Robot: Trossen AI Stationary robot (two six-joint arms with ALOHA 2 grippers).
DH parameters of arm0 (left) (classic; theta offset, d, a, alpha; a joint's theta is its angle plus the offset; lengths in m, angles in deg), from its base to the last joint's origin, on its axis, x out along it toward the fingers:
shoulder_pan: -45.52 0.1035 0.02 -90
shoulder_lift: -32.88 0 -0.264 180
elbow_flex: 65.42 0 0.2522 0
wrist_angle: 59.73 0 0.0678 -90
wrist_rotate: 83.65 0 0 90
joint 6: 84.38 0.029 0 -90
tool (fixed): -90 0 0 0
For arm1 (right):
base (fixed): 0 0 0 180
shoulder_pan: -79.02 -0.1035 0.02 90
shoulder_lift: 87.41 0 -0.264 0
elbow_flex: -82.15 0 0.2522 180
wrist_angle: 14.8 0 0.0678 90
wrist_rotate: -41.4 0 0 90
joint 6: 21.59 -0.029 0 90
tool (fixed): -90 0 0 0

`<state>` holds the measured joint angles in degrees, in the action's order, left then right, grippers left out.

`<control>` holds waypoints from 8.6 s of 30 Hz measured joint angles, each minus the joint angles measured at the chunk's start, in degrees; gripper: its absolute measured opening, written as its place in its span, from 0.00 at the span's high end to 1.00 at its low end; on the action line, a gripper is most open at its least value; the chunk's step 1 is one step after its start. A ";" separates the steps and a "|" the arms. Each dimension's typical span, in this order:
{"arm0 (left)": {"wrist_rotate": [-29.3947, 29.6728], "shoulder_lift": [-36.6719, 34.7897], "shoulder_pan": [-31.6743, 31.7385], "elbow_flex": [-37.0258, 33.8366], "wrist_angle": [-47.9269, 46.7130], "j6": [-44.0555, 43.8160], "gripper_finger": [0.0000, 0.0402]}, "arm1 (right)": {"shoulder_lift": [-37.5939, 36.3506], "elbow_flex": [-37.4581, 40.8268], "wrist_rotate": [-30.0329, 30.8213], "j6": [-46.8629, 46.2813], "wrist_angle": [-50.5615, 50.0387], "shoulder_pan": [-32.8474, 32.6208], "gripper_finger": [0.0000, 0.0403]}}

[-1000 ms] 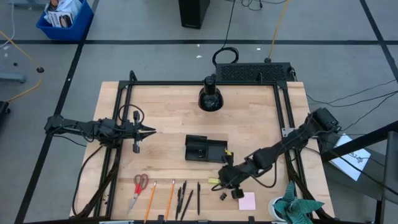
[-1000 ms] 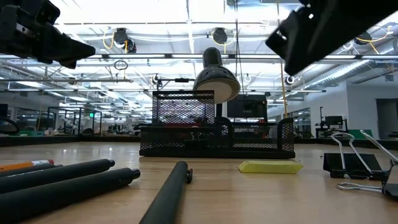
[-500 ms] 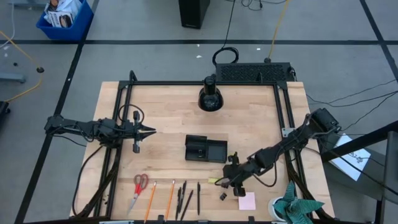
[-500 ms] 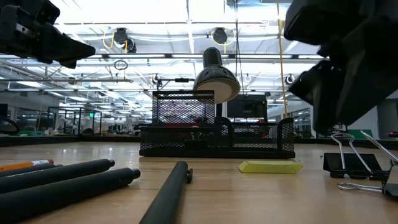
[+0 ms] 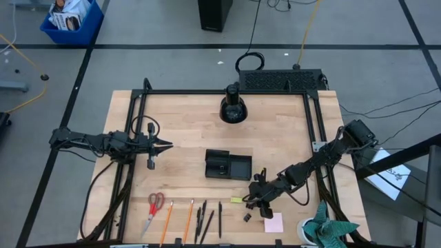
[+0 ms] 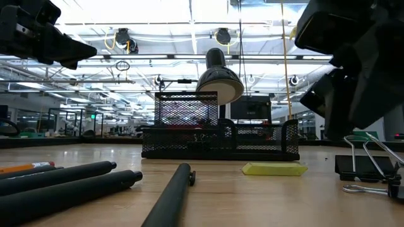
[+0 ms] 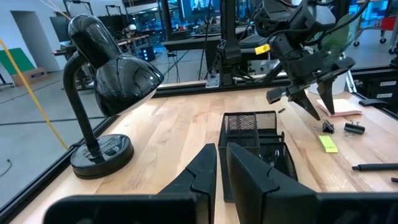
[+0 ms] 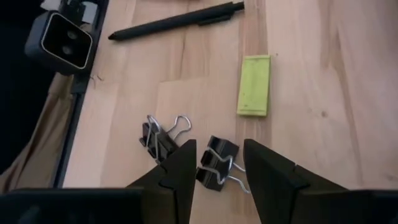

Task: Pick and place office supplies into organizer
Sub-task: Put the top binder clip into the bottom left section of the desk organizer, then put the binder clip into the bottom left section of the desk organizer

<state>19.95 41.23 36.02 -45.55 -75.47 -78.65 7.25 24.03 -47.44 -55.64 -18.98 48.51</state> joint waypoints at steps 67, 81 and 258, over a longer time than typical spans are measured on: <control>0.00 0.00 -0.02 0.00 0.00 0.00 0.88 | 1.55 -0.03 -1.30 -3.16 0.40 -0.11 0.96; 0.00 -0.01 -0.02 0.00 -0.02 0.00 0.88 | 3.58 -0.02 -2.97 -2.09 2.60 -0.15 0.88; 0.00 -0.01 -0.02 0.00 -1.49 0.61 0.88 | 10.32 -10.01 -18.95 18.95 -0.37 3.34 0.74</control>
<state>19.95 41.22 36.00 -45.55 -76.95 -78.03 17.56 14.02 -66.39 -36.69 -19.35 51.86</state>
